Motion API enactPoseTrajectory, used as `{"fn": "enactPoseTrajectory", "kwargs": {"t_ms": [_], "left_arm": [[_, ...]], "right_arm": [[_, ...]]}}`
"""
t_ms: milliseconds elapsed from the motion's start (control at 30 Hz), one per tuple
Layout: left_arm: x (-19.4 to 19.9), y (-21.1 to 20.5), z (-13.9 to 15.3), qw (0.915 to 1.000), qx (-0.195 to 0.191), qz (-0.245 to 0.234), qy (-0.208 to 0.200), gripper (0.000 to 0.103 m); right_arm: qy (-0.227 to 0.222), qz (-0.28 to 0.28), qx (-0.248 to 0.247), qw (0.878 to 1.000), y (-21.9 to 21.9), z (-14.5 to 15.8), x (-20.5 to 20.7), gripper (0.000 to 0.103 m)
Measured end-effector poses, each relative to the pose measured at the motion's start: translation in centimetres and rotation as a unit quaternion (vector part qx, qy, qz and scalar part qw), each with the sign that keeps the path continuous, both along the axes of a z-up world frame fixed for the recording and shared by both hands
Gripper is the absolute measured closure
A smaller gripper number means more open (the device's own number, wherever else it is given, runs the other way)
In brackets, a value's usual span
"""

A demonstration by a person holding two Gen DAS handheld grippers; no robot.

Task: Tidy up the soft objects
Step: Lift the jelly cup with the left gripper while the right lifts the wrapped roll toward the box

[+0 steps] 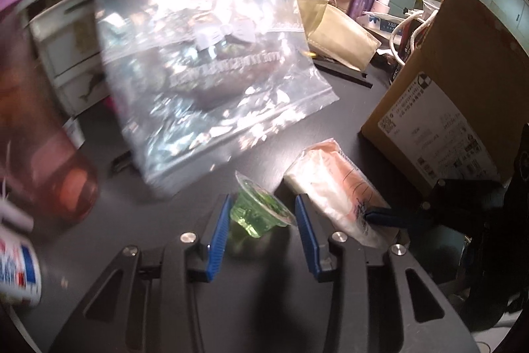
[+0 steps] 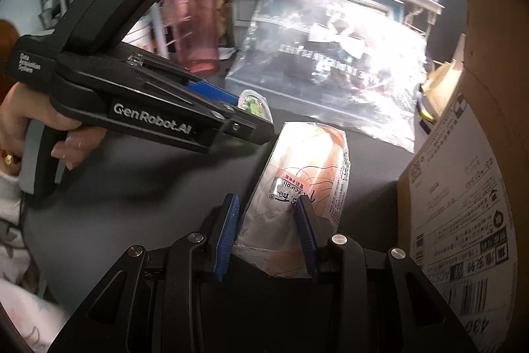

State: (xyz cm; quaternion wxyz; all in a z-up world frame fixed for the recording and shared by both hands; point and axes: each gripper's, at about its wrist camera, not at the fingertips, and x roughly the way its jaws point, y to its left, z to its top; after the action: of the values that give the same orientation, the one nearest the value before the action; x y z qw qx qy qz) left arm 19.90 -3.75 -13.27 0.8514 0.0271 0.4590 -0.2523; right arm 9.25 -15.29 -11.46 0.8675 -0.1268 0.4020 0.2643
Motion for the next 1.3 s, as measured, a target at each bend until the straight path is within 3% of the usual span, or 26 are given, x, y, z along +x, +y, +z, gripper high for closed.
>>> {"fn": "enactPoseTrajectory", "kwargs": {"t_ms": [167,300,367,433,633,833,1100,1233,1300], "left_arm": [[-2.6,2.2,0.0,0.9998,0.011,0.020,-0.001,0.066],[-4.3,3.6,0.0,0.9994,0.016,0.032,-0.005,0.066],[-4.8,3.9,0.0,0.9992,0.017,0.036,-0.008,0.066],[-5.2,4.3,-0.1,0.9992,0.013,0.037,-0.009,0.066],[-5.7,5.0,-0.2,0.9990,0.010,0.043,-0.012,0.066],[-5.8,5.3,-0.1,0.9989,0.007,0.044,-0.013,0.066],[-6.2,5.5,0.0,0.9987,0.010,0.049,-0.013,0.066],[-6.4,5.6,0.0,0.9986,0.011,0.050,-0.015,0.066],[-6.4,5.7,0.0,0.9985,0.011,0.051,-0.017,0.066]], "right_arm": [[0.020,0.060,0.029,0.998,0.5,0.4,-1.7,0.072],[0.008,0.042,0.034,0.998,0.4,1.2,-2.4,0.070],[-0.009,0.021,0.022,0.999,0.3,1.6,-2.3,0.049],[-0.004,0.011,0.018,1.000,0.4,1.5,-1.8,0.039],[-0.015,0.010,0.017,1.000,0.6,1.6,-1.4,0.039],[0.011,0.015,0.015,1.000,1.0,1.2,-0.6,0.039],[0.047,0.064,0.068,0.994,2.2,0.9,-1.4,0.039],[-0.008,0.050,0.049,0.997,2.3,2.4,-2.3,0.038],[-0.017,0.039,0.035,0.998,1.9,2.6,-1.9,0.033]]}}
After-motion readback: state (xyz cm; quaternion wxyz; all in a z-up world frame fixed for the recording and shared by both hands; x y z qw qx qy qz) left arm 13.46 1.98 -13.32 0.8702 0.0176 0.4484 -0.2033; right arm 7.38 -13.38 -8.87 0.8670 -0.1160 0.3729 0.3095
